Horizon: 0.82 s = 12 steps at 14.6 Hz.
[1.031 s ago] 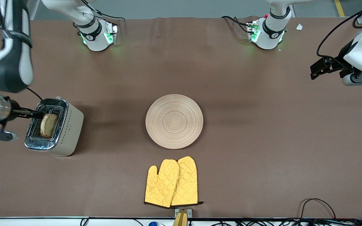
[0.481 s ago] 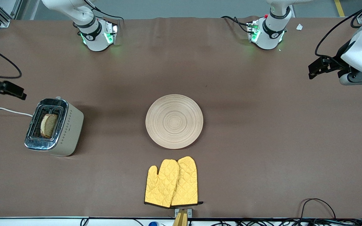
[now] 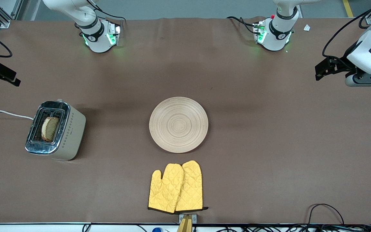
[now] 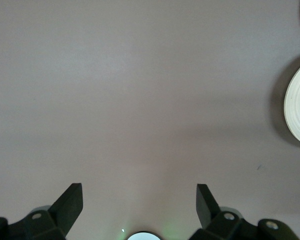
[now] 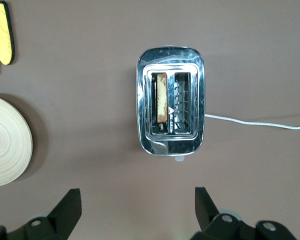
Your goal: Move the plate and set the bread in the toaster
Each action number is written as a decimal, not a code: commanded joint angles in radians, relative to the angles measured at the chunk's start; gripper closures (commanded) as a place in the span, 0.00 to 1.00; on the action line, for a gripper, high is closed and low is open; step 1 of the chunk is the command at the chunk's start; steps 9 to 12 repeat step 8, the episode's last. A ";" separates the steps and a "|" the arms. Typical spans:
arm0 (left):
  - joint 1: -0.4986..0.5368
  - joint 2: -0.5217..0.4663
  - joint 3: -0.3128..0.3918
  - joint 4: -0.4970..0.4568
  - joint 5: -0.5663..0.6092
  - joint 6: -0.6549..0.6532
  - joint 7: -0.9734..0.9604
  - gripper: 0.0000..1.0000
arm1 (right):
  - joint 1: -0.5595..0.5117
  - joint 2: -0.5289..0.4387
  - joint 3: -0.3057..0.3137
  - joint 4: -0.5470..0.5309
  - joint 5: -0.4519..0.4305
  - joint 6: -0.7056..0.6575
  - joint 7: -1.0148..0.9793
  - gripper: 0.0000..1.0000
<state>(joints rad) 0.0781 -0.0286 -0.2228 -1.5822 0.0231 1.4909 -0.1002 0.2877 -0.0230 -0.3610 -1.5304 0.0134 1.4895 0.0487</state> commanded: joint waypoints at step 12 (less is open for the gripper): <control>0.002 -0.005 -0.001 0.021 0.008 -0.014 -0.003 0.00 | -0.018 0.008 0.002 0.035 0.023 -0.008 0.005 0.00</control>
